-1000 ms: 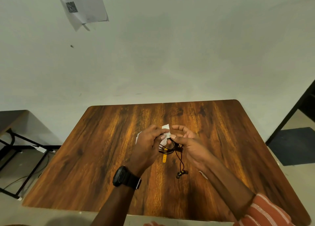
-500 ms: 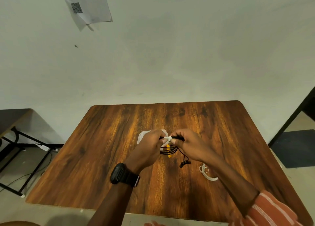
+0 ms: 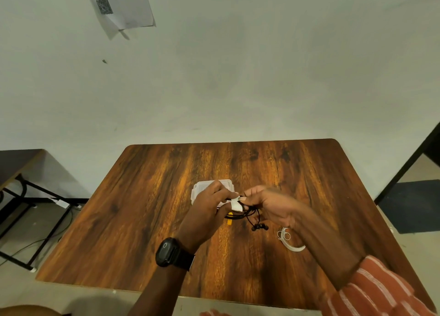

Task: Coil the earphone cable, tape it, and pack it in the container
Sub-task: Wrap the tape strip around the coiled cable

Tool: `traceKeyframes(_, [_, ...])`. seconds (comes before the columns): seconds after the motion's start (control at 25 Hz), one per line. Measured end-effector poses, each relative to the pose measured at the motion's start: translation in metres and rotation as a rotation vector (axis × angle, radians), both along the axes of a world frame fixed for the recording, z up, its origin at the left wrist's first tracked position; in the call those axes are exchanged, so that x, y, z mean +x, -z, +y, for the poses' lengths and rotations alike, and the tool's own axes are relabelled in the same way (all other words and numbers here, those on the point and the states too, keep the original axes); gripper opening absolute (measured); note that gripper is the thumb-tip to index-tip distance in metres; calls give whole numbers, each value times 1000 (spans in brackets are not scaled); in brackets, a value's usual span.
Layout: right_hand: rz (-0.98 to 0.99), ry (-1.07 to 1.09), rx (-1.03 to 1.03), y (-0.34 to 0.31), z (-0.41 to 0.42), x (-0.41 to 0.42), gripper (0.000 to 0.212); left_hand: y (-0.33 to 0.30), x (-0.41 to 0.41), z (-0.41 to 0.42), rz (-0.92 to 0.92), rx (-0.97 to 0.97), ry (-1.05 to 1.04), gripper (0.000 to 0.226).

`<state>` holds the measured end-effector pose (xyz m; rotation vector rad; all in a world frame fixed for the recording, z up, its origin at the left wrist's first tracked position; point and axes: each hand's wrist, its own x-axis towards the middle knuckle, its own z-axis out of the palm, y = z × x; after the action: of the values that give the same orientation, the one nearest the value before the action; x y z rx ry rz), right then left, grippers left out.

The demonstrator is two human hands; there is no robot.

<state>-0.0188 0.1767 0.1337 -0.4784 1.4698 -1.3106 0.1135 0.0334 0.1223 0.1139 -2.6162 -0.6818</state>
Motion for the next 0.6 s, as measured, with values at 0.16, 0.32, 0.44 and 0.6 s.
traceKeyframes(0.16, [257, -86, -53, 13, -1, 0, 14, 3, -5, 5, 96, 162, -75, 4])
traceKeyframes(0.32, [287, 41, -184, 31, 1, 6, 20, 17, -12, 23, 17, 620, -403, 5])
traceKeyframes(0.44, [325, 154, -161, 52, 1, 6, 18, 25, -19, 28, -47, 911, -438, 5])
traceKeyframes(0.6, [223, 205, -84, 67, -2, -6, 15, 32, -29, 32, -94, 1048, -416, 9])
